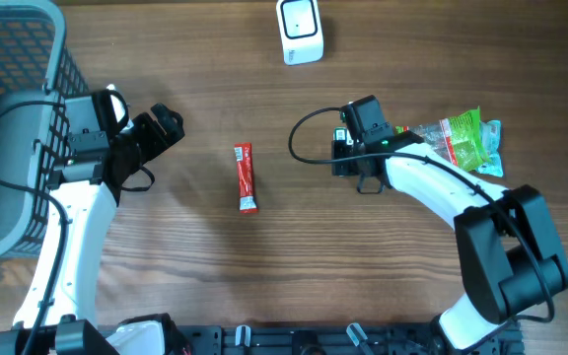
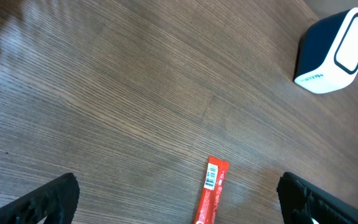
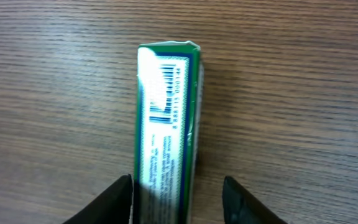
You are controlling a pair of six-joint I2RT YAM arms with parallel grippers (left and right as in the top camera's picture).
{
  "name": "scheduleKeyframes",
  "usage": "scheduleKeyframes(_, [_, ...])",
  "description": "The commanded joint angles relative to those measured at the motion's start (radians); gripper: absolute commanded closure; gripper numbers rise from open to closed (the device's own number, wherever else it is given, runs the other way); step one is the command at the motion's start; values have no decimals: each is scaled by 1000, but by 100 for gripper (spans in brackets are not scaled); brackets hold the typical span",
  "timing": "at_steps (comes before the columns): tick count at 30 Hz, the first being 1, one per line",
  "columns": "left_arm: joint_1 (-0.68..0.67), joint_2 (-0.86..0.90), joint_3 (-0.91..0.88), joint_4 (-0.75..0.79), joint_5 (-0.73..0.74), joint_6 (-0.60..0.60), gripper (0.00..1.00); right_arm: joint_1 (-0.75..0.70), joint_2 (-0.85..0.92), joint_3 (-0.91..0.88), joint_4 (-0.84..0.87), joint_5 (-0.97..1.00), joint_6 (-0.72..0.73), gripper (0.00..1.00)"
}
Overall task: Scan the item barcode
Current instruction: 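Lift the green box and carry it right toward the packs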
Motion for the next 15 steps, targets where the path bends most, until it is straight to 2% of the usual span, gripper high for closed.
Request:
scheduleKeyframes(1, [3,6,-1,2,5,8,0,2,20,-13,5,105,-23,59])
scheduleKeyframes(6, [3,6,-1,2,4,9,0,2,19,-13,4,138,-127,65])
scheduleKeyframes(11, [3,6,-1,2,4,9,0,2,5,-11,-4,224,-129,65])
scheduleKeyframes(15, [3,6,-1,2,4,9,0,2,-11,-11,-10,244,-129,55])
